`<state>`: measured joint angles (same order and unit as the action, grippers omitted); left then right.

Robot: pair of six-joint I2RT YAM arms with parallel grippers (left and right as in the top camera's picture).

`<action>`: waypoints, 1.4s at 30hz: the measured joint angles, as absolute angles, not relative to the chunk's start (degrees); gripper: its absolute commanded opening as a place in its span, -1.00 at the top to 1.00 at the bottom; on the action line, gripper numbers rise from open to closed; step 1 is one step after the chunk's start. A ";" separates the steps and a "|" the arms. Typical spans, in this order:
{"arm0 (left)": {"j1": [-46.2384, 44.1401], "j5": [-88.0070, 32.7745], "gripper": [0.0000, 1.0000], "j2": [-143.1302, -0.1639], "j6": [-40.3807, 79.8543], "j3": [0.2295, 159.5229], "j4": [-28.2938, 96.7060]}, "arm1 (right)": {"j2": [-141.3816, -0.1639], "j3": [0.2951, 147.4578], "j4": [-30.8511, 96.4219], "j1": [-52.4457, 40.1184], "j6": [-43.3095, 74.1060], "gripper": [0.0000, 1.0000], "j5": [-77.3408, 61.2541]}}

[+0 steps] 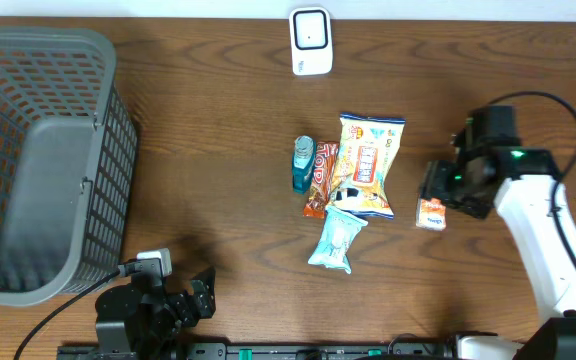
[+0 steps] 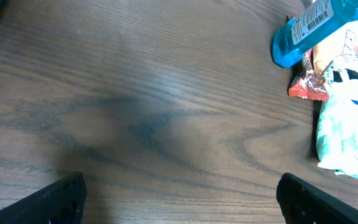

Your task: Scan the item barcode

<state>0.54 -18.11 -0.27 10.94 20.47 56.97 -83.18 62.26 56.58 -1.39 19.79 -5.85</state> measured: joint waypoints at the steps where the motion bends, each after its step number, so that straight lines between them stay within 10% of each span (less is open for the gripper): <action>1: 0.54 -18.13 -0.96 -0.27 10.94 20.47 56.97 | -83.31 62.26 56.58 -2.94 20.71 -0.14 -3.99; 22: 0.54 -18.13 -0.96 -0.27 10.94 20.47 56.97 | -107.02 62.24 56.16 -14.39 36.77 0.31 18.79; 32: 0.54 -18.13 -0.96 -0.27 10.94 20.47 56.97 | -107.72 64.31 61.52 -15.31 38.35 -0.18 20.38; 42: 0.54 -18.11 -0.96 -0.27 10.94 20.47 56.99 | -108.12 75.48 68.62 -16.05 39.16 -0.15 20.58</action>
<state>0.54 -18.11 -0.27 10.94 20.47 56.99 -108.12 75.48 68.62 -16.05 39.16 20.58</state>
